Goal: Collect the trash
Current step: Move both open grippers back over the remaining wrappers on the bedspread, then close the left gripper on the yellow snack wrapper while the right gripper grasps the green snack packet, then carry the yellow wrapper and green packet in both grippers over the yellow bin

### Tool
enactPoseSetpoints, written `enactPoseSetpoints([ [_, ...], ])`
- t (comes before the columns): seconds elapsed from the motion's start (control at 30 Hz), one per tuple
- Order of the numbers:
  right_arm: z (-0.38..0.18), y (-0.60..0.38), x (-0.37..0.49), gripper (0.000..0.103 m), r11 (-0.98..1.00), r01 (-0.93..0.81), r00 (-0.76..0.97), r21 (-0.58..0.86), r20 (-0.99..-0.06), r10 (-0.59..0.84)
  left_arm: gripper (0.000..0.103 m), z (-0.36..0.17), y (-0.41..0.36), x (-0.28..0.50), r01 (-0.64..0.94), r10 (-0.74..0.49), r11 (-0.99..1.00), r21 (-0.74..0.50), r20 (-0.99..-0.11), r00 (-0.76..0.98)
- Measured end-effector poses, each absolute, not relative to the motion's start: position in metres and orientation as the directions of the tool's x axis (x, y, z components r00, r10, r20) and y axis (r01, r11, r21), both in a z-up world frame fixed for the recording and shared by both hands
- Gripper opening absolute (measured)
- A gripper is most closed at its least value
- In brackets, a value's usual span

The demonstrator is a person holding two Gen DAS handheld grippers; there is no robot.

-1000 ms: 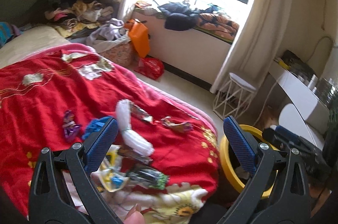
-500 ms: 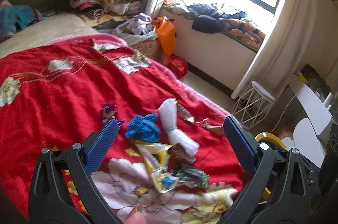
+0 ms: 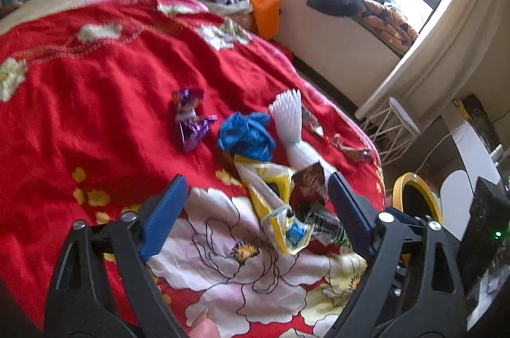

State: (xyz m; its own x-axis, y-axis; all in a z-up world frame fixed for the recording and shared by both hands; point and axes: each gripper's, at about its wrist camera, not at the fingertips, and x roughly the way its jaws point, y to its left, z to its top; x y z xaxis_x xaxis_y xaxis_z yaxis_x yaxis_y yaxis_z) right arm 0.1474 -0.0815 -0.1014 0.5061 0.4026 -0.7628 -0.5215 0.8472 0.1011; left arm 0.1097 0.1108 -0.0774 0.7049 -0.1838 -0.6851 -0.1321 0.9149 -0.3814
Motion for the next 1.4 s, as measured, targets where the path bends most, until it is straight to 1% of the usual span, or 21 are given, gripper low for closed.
enactPoseSetpoints([
  [0.03,-0.105,-0.08,0.149,0.082,0.844,-0.527,0.494,0.104,-0.77,0.403,0.072,-0.081,0.11,0.111,-0.13,-0.196,0.912,-0.389,-0.692,0.694],
  [0.13,-0.115,-0.075,0.155,0.077,0.836,-0.538,0.463,0.109,-0.791,0.401,0.065,-0.091,0.108,0.112,-0.125,-0.231,0.903,-0.41,-0.711,0.664],
  [0.27,-0.124,-0.068,0.159,0.073,0.826,-0.551,0.432,0.115,-0.808,0.401,0.056,-0.101,0.102,0.113,-0.114,-0.265,0.897,-0.427,-0.726,0.634],
  [0.37,-0.131,-0.064,0.163,0.062,0.817,-0.562,0.396,0.13,-0.825,0.404,0.052,-0.106,0.095,0.115,-0.098,-0.282,0.9,-0.424,-0.74,0.611],
  [0.47,-0.135,-0.064,0.162,0.048,0.806,-0.569,0.367,0.165,-0.826,0.428,0.046,-0.112,0.09,0.118,-0.097,-0.289,0.902,-0.42,-0.757,0.586],
  [0.53,-0.135,-0.064,0.16,0.04,0.803,-0.572,0.366,0.166,-0.825,0.431,0.037,-0.117,0.089,0.119,-0.097,-0.299,0.899,-0.427,-0.76,0.577],
  [0.57,-0.135,-0.065,0.159,0.038,0.8,-0.575,0.362,0.17,-0.825,0.435,0.033,-0.119,0.088,0.12,-0.095,-0.308,0.896,-0.435,-0.759,0.574],
  [0.6,-0.134,-0.067,0.158,0.033,0.8,-0.574,0.36,0.175,-0.824,0.438,0.025,-0.12,0.088,0.119,-0.088,-0.324,0.89,-0.448,-0.754,0.571],
  [0.67,-0.133,-0.071,0.156,0.031,0.797,-0.572,0.351,0.195,-0.82,0.453,0.022,-0.119,0.086,0.119,-0.082,-0.321,0.893,-0.444,-0.753,0.575],
  [0.7,-0.131,-0.073,0.155,0.03,0.796,-0.568,0.348,0.208,-0.816,0.462,0.016,-0.117,0.086,0.118,-0.077,-0.327,0.891,-0.448,-0.749,0.576],
  [0.97,-0.115,-0.082,0.143,0.028,0.77,-0.579,0.335,0.266,-0.784,0.522,0.014,-0.097,0.087,0.11,-0.055,-0.318,0.895,-0.442,-0.721,0.616],
  [1.4,-0.08,-0.093,0.126,0.028,0.751,-0.604,0.384,0.267,-0.728,0.568,0.014,-0.047,0.092,0.091,-0.022,-0.259,0.918,-0.395,-0.642,0.721],
])
